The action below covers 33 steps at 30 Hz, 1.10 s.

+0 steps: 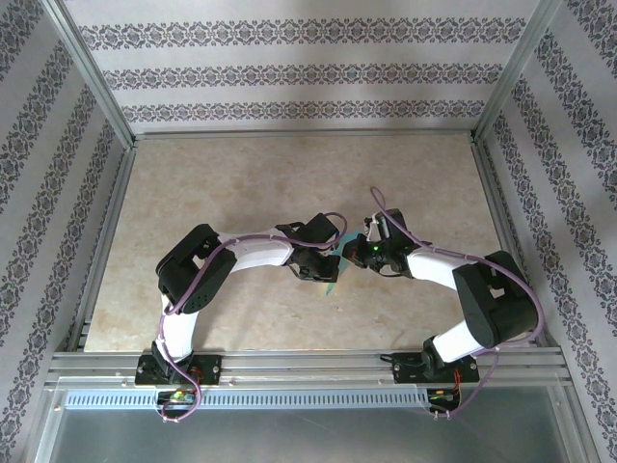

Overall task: Fold a paper plane with a square sheet of paper (fold left side to right side)
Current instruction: Fold the wing for the fifth time at the center of the table.

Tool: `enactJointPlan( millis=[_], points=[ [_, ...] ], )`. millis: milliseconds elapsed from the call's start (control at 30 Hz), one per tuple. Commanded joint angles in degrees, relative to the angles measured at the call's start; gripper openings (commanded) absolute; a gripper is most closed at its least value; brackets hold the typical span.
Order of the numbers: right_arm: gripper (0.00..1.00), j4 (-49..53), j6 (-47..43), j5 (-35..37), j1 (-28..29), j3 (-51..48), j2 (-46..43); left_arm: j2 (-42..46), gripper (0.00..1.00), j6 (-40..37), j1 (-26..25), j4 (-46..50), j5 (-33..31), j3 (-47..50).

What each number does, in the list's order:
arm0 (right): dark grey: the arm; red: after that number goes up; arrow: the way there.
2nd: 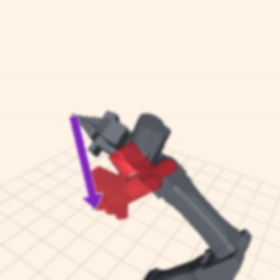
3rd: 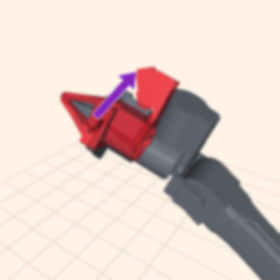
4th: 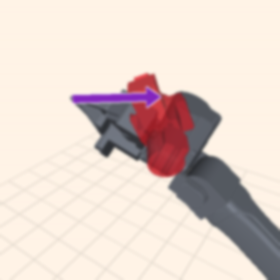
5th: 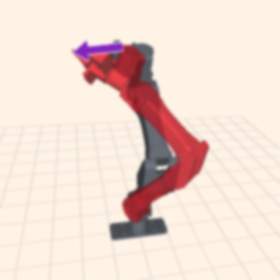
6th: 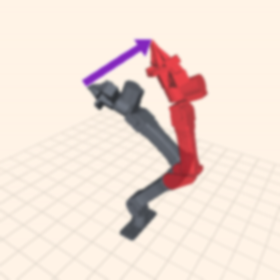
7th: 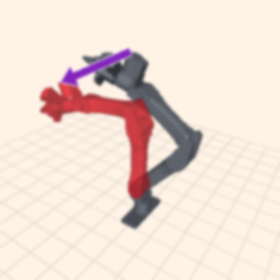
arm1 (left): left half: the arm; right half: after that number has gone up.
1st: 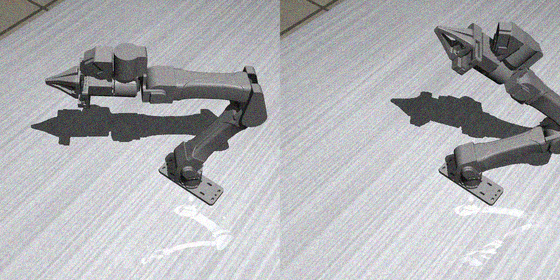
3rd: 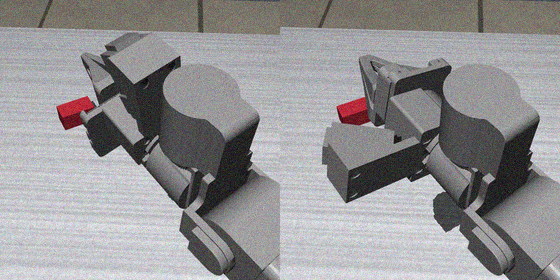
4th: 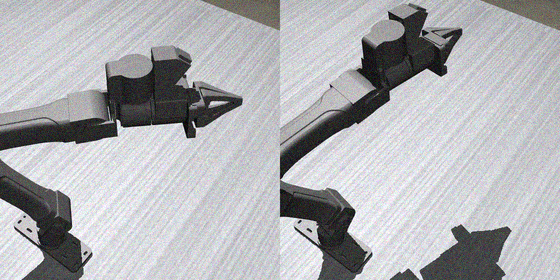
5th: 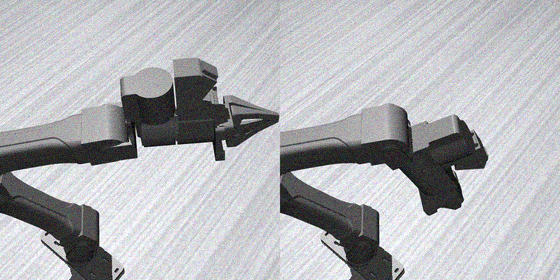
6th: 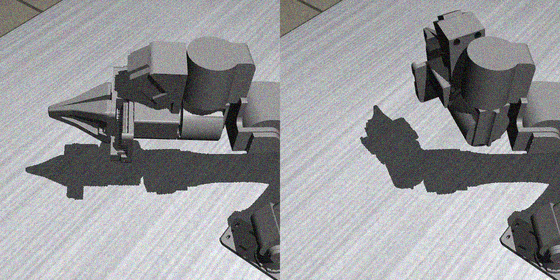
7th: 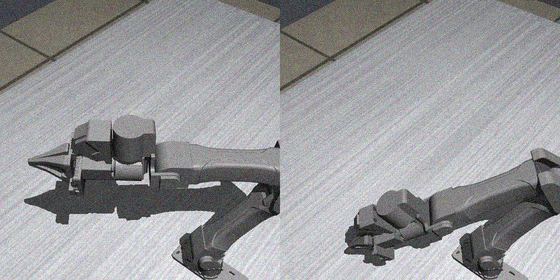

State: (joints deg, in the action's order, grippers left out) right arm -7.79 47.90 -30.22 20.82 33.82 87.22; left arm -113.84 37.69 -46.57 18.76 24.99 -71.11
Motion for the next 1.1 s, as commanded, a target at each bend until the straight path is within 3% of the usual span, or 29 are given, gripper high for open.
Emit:
enactJointPlan(
  millis=[0,567,1067],
  points=[
    [0.0,-1.17,1.78,2.13,0.85,0.1,2.24,-1.29,0.0,-0.69,-0.32,9.27,-5.8,2.6],
    [0.0,1.77,1.29,4.36,2.12,0.79,9.54,0.64,0.0,-0.47,-0.28,7.22,-4.34,2.9],
    [0.0,3.3,-0.44,5.61,2.12,0.37,12.56,8.93,0.01,7.06,2.45,-6.73,12.2,7.79]
  ],
)
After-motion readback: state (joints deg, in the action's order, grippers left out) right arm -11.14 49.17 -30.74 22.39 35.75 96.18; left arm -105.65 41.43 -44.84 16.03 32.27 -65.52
